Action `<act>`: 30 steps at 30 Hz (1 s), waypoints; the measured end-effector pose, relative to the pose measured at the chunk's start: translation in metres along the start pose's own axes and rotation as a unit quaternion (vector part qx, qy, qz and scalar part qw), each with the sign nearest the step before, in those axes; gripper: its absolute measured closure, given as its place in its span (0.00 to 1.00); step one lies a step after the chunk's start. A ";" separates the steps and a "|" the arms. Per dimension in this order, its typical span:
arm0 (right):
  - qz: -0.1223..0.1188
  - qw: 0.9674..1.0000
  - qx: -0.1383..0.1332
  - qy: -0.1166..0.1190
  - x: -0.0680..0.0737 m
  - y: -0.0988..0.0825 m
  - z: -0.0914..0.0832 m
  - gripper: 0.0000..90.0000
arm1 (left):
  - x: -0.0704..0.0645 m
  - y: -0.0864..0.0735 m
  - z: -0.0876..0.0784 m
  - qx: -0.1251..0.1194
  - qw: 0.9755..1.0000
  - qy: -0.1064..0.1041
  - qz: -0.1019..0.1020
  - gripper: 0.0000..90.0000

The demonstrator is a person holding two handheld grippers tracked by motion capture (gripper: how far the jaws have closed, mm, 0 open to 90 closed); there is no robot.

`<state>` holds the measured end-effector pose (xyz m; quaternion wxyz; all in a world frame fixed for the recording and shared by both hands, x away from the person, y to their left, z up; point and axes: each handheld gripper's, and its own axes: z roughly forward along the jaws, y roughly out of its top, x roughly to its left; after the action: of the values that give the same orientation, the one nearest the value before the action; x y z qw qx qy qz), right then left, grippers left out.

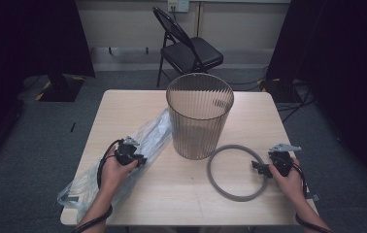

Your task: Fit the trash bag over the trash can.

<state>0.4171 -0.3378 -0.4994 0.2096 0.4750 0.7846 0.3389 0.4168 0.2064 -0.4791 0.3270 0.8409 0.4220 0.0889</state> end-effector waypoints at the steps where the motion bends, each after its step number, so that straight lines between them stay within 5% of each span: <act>1: 0.001 1.000 -0.001 0.000 0.000 0.000 0.000 0.13 | -0.001 -0.005 -0.004 0.000 1.000 -0.005 -0.003 0.86; 5: 0.001 1.000 -0.001 0.000 0.000 0.000 0.000 0.13 | -0.007 -0.024 -0.020 0.006 1.000 -0.015 -0.012 0.85; 9: 0.001 1.000 -0.001 -0.001 0.000 0.000 0.000 0.13 | -0.004 -0.021 -0.031 -0.035 0.999 0.021 -0.026 0.42; 13: 0.002 1.000 -0.001 -0.002 0.001 0.000 0.000 0.13 | 0.000 0.001 -0.022 -0.055 0.998 0.040 -0.012 0.27; 17: 0.004 1.000 -0.001 -0.004 0.001 0.000 0.000 0.13 | 0.005 0.023 -0.004 -0.065 0.997 0.041 -0.005 0.28; 21: 0.005 1.000 -0.001 -0.005 0.001 0.000 0.000 0.13 | 0.007 0.030 0.012 -0.056 0.998 0.023 -0.012 0.46; 25: 0.005 1.000 -0.001 -0.005 0.001 0.000 0.000 0.13 | 0.005 0.026 0.016 -0.025 1.000 0.015 -0.009 0.68; 30: 0.004 1.000 -0.001 -0.004 0.001 0.000 0.000 0.13 | 0.002 0.007 0.003 -0.005 1.000 0.010 -0.004 0.81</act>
<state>0.4162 -0.3371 -0.4995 0.2122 0.4795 0.7813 0.3386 0.4240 0.2030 -0.4772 0.3272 0.8365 0.4286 0.0979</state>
